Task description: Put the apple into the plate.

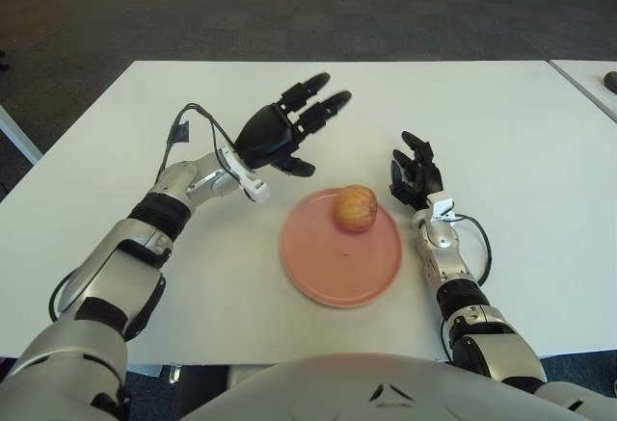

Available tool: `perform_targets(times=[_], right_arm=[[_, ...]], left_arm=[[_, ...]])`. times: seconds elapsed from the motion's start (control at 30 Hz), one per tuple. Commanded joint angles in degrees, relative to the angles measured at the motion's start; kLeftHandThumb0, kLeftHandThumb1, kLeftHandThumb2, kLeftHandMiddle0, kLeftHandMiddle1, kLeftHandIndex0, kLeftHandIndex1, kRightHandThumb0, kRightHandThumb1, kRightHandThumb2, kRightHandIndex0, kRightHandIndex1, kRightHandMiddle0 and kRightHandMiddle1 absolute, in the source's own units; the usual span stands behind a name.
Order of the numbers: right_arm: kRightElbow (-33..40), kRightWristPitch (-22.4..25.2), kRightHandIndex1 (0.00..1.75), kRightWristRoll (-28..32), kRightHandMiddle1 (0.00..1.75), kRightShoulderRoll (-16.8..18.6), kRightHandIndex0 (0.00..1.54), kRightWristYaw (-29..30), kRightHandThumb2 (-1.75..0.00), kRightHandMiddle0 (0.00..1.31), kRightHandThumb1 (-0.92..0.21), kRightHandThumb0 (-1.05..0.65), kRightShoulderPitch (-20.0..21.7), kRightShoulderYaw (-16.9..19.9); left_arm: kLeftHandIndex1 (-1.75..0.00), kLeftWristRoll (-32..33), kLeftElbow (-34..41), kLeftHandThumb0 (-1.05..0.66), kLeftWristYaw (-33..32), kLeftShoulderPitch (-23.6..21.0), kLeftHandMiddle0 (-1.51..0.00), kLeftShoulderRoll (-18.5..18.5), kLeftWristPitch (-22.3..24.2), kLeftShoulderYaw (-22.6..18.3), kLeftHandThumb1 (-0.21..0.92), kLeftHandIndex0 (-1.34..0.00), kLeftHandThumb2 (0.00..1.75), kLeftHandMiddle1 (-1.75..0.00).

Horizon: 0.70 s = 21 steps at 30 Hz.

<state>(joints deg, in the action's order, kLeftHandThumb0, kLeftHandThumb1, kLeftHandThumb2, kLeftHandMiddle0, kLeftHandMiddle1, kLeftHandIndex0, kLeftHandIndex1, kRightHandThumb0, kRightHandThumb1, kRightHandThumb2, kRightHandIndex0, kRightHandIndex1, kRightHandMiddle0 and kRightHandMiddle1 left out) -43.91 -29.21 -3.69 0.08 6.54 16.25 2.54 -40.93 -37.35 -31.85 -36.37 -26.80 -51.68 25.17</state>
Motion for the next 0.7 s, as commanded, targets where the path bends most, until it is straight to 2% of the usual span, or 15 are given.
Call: perform_targets(times=[0.0, 0.13, 0.33, 0.5, 0.67], right_arm=[[-2.29, 5.44, 0.25, 0.18, 0.60, 0.54, 0.24, -0.30, -0.81, 0.00, -0.73, -0.39, -4.07, -0.26], [-1.59, 5.75, 0.26, 0.14, 0.60, 0.63, 0.24, -0.22, -0.81, 0.00, -0.72, -0.40, -4.30, -0.34], [-0.23, 6.77, 0.26, 0.42, 0.59, 0.71, 0.23, -0.62, -0.81, 0.00, -0.72, -0.41, -4.90, -0.43], [0.89, 7.52, 0.26, 0.50, 0.59, 0.82, 0.23, -0.70, -0.82, 0.00, -0.72, -0.41, -5.39, -0.46], [1.73, 8.02, 0.27, 0.27, 0.59, 0.81, 0.23, -0.62, -0.82, 0.00, -0.71, -0.41, -5.73, -0.58]], left_arm=[[-0.29, 16.00, -6.87, -0.83, 4.20, 2.59, -0.07, 6.36, 0.24, -7.24, 0.92, 0.00, 0.97, -0.03], [-0.36, 22.65, -6.06, -0.80, 6.50, 3.59, -0.08, 9.86, 4.60, -10.93, 0.92, 0.00, 0.99, -0.04], [-0.44, 24.97, -2.91, -0.81, 6.11, 5.03, -0.12, 12.58, 10.85, -15.41, 0.92, 0.00, 1.02, -0.05], [-0.46, 26.47, 0.11, -0.82, 6.90, 6.60, -0.14, 14.33, 14.08, -18.37, 0.92, 0.00, 1.04, -0.06], [-0.50, 30.75, 2.59, -0.82, 7.73, 7.97, -0.17, 17.88, 17.33, -21.78, 0.92, 0.00, 1.04, -0.07]])
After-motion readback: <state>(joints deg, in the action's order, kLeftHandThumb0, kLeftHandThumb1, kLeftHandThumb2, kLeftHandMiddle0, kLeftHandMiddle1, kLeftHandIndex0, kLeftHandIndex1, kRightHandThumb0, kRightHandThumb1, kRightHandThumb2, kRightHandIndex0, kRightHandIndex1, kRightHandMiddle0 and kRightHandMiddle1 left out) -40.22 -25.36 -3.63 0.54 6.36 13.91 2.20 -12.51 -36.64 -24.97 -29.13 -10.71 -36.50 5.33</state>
